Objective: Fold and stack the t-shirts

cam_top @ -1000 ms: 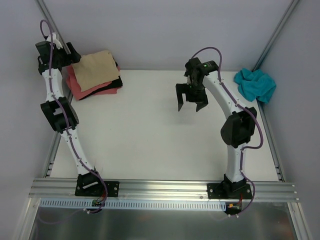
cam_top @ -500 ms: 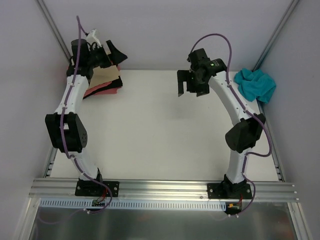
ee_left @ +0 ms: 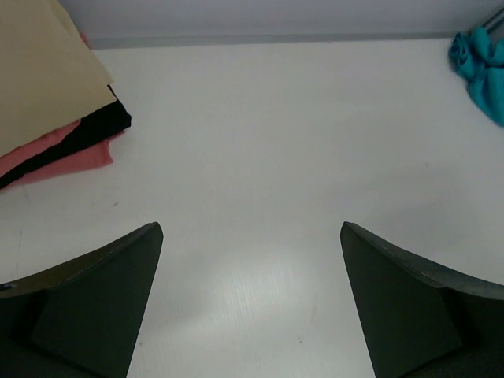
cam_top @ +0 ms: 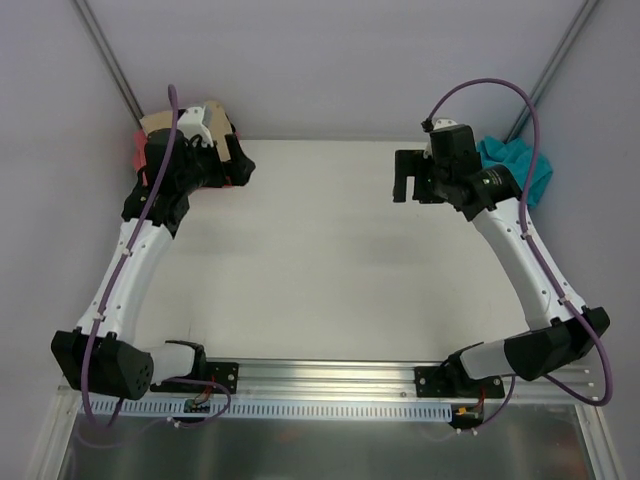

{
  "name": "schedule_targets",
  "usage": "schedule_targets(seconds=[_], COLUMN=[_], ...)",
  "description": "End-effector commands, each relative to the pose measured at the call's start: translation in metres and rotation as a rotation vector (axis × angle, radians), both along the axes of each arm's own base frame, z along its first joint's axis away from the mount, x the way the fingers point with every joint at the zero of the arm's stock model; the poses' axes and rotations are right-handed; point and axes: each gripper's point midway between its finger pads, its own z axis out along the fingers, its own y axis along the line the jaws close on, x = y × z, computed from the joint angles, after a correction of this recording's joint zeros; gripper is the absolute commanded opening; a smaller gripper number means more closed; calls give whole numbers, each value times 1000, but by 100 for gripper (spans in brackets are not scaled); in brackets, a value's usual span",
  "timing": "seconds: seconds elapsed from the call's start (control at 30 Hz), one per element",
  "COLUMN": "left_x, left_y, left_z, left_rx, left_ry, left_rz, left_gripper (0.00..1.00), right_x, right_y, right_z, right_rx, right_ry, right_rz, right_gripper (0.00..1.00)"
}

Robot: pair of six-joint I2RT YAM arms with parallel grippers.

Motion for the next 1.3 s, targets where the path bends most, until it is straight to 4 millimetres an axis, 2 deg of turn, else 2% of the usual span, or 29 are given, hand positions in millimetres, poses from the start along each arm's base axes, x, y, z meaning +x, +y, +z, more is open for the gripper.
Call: schedule_targets(seconds=[0.0,0.13,0.17,0.2,0.37,0.67,1.0,1.27], left_x=[-21,-34,-38,-39,-49,-60,-59,-52], left_y=[9,16,17,16,10,12,13,12], left_z=[-4,-5,0,3,8,1,-1,9], left_rx=[179,232,232,228,187,189,205,191], left_ry=[-55,-57,-74,-91,-103,-77,-66,-117], left_rz=[38,60,59,55,29,31,25,39], left_gripper=[99,99,99,99,99,99,99,99], right_x=[3,-8,-9,-11,-19,-24,-19,-12], right_y=[-14,-12,-11,-12,-10,-12,-8,-6], right_z=[9,9,9,4,7,2,1,1], right_rx=[-65,-49,-41,-41,-24,-28,-16,-16], right_ry=[-70,-69,-74,-62,-66,-49,-49,-60], right_rz=[-7,32,33,30,49,50,52,54], right_gripper=[99,99,100,99,99,100,99,99])
